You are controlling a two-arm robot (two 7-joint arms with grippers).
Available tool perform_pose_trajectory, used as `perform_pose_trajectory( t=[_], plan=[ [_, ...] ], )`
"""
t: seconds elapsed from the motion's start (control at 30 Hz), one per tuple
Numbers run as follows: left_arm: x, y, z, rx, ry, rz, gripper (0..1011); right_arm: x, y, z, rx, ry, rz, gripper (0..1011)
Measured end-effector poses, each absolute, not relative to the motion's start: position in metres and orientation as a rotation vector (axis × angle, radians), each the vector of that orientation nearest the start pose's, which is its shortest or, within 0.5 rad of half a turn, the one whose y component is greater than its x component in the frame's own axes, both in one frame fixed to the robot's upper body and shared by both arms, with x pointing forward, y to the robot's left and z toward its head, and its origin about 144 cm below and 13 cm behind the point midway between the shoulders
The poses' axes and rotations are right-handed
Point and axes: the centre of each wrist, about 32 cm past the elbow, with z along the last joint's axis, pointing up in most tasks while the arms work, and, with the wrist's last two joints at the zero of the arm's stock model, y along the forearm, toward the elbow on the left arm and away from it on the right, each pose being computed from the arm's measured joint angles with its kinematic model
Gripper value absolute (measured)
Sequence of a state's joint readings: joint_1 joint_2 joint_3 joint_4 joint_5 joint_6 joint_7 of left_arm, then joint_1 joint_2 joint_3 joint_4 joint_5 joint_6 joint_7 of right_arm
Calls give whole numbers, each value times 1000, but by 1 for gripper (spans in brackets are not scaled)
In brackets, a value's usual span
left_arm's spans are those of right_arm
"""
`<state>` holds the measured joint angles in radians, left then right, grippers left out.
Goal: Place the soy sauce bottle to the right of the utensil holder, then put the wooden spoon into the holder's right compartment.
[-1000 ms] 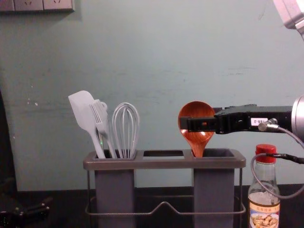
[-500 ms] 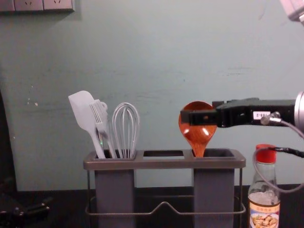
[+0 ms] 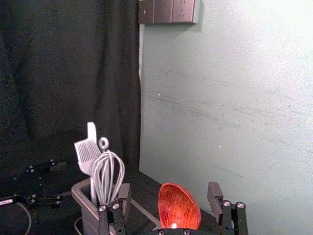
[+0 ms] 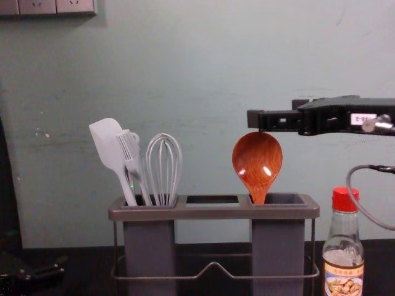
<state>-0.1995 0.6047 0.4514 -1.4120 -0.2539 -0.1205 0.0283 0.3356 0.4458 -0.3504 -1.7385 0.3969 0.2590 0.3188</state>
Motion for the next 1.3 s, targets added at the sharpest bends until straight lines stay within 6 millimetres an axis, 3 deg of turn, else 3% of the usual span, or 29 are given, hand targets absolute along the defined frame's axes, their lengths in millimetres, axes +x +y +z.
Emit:
perform_pose_trajectory(
  t=[0.43,0.73,0.97,1.3],
  plan=[
    [489,310,1140,305,-285,1248,1005,461,-247,1276,-35,-121,-917,1003],
    [489,310,1140,304,-285,1248,1005,417,-256,1244,-64,-96,-965,1003],
    [489,310,1140,305,-285,1248,1005,405,-262,1215,-82,-108,-994,1002],
    [489,310,1140,304,-285,1248,1005,405,-261,1165,-111,-89,-1052,1003]
  ],
)
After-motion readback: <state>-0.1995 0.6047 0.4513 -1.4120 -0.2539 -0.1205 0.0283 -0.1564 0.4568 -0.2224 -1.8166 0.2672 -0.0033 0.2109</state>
